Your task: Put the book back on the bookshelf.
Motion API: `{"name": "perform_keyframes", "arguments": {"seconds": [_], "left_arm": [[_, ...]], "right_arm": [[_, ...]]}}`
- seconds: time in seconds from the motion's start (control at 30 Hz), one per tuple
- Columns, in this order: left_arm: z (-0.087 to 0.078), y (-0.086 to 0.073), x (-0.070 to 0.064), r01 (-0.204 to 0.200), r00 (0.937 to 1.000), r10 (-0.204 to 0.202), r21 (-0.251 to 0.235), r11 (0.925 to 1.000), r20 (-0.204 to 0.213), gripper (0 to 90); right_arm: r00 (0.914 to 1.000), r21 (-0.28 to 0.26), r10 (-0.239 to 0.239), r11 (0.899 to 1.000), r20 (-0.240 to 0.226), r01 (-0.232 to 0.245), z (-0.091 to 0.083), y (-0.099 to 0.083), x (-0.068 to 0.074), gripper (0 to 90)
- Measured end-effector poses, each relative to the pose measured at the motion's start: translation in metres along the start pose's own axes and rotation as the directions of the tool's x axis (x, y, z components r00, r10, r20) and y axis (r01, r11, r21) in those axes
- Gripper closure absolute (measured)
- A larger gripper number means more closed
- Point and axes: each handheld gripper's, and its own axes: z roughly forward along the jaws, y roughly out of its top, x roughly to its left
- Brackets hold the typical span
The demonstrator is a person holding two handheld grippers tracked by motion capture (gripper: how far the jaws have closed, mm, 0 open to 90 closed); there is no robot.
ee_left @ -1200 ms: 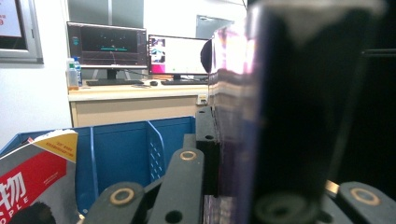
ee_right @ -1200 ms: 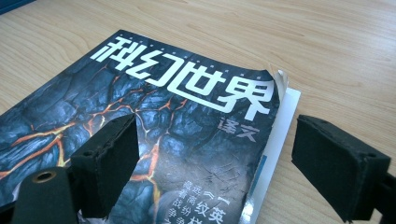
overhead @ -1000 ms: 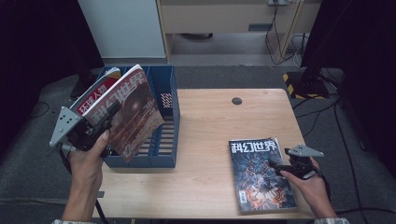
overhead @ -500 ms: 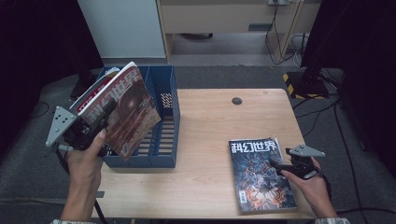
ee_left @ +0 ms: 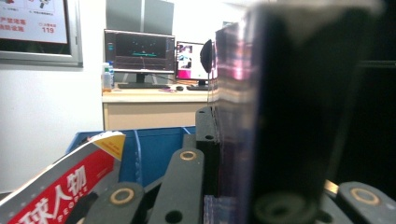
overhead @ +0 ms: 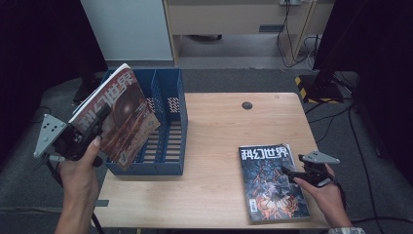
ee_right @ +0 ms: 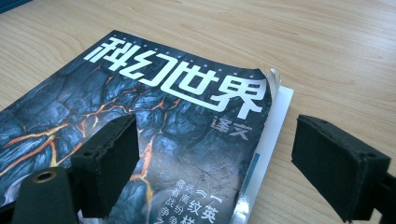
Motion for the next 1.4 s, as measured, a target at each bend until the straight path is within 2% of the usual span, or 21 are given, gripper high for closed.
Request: {"name": "perform_keyframes", "arguments": {"seconds": [0.3,0.47,0.8,1.0,1.27,1.4], "left_arm": [[0.010,-0.003,0.009,-0.002,0.9979,0.003,0.027,0.9996,-0.065,84.0],[0.028,-0.009,0.019,0.016,0.9949,-0.012,0.039,0.9991,-0.100,84.0],[0.058,-0.018,0.018,0.011,0.9934,-0.004,0.057,0.9983,-0.115,84.0],[0.069,-0.028,0.021,0.030,0.9909,-0.021,0.063,0.9976,-0.133,84.0],[0.084,-0.038,0.019,0.019,0.9915,-0.009,0.078,0.9968,-0.130,84.0],[0.090,-0.042,0.019,0.028,0.9924,-0.019,0.073,0.9969,-0.122,84.0]], "right_arm": [[1.0000,0.000,0.000,1.000,0.000,0.000,0.000,0.000,0.000,15.2],[1.0000,0.000,0.001,1.000,-0.002,-0.001,0.000,0.000,-0.001,15.2],[0.9999,0.000,0.009,1.000,-0.005,-0.009,-0.001,-0.001,-0.003,15.2],[0.9999,-0.004,0.013,1.000,-0.004,-0.013,-0.001,-0.002,-0.004,15.2],[0.9999,-0.006,0.016,1.000,-0.004,-0.016,-0.001,-0.002,-0.004,15.3],[0.9998,-0.005,0.018,1.000,-0.005,-0.018,-0.002,-0.002,-0.004,15.3]]}}
